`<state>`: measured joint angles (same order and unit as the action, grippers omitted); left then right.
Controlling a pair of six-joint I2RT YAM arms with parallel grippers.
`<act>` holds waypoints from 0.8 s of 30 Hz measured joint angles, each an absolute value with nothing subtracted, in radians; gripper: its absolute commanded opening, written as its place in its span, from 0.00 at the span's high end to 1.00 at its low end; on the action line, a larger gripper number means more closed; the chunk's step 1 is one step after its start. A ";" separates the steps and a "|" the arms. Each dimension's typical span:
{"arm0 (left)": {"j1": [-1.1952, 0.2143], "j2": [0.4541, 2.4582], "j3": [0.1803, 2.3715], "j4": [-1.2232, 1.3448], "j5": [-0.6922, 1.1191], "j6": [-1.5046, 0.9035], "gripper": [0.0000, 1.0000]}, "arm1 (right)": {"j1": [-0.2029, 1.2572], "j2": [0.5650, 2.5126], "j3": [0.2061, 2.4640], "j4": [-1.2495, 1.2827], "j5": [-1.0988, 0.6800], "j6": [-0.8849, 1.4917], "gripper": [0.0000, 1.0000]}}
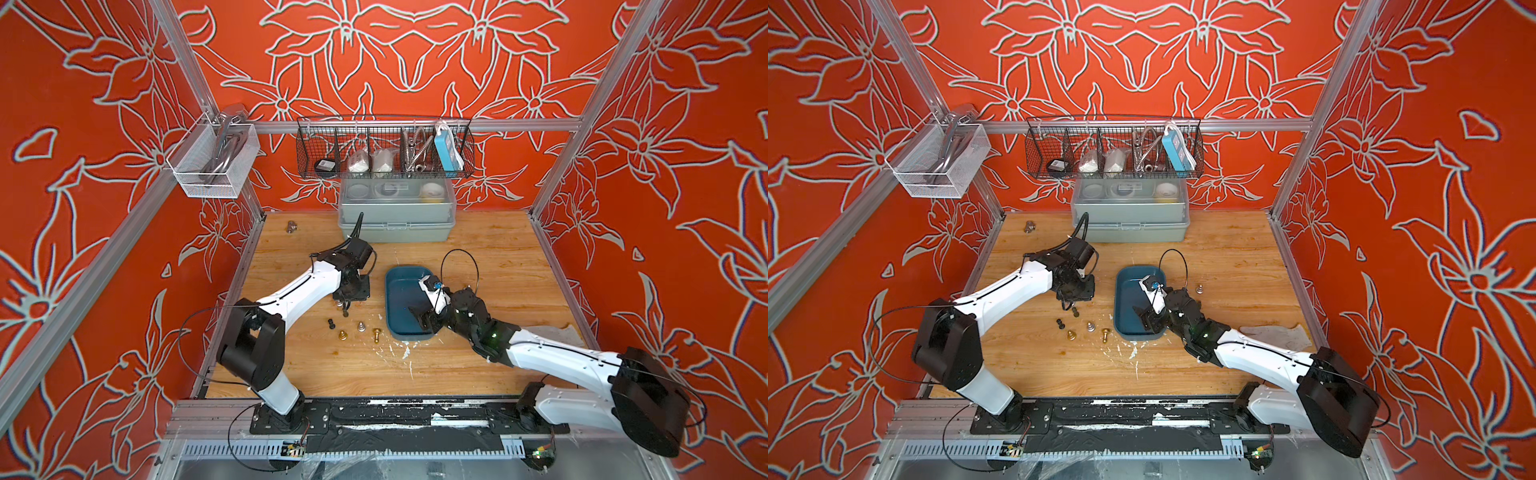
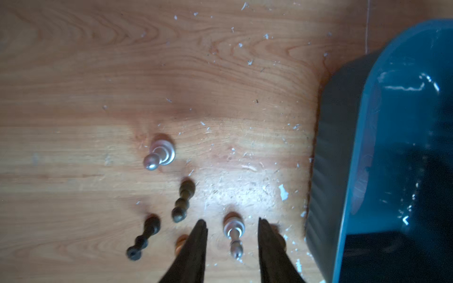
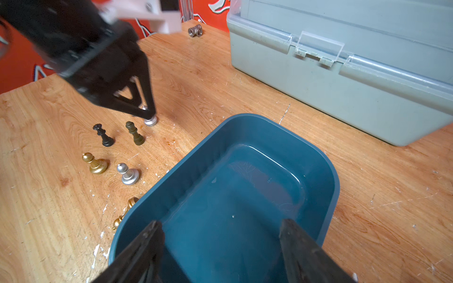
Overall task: Put the chess pieces into the storage box
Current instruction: Pick up the chess piece at the center of the board.
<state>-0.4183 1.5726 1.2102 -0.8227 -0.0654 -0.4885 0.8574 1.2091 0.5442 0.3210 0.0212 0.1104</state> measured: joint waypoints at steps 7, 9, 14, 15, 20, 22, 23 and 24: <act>-0.352 1.533 1.153 -0.849 -0.079 -0.497 0.57 | 0.858 1.211 0.548 0.321 0.017 0.110 0.21; -0.332 1.549 1.142 -0.848 -0.077 -0.495 0.57 | 0.860 1.211 0.548 0.321 0.017 0.110 0.20; -0.326 1.608 1.140 -0.825 -0.067 -0.491 0.57 | 0.865 1.211 0.549 0.321 0.016 0.110 0.20; -0.326 1.621 1.140 -0.819 -0.065 -0.491 0.57 | 0.865 1.211 0.549 0.321 0.016 0.110 0.20; -0.319 1.675 1.128 -0.791 -0.058 -0.490 0.61 | 0.865 1.211 0.549 0.321 0.016 0.110 0.20; -0.315 1.685 1.119 -0.780 -0.058 -0.488 0.64 | 0.865 1.211 0.549 0.321 0.016 0.110 0.20; -0.314 1.687 1.115 -0.774 -0.058 -0.486 0.65 | 0.865 1.211 0.549 0.321 0.016 0.110 0.20; -0.313 1.690 1.112 -0.770 -0.058 -0.485 0.65 | 0.865 1.212 0.549 0.321 0.016 0.110 0.20</act>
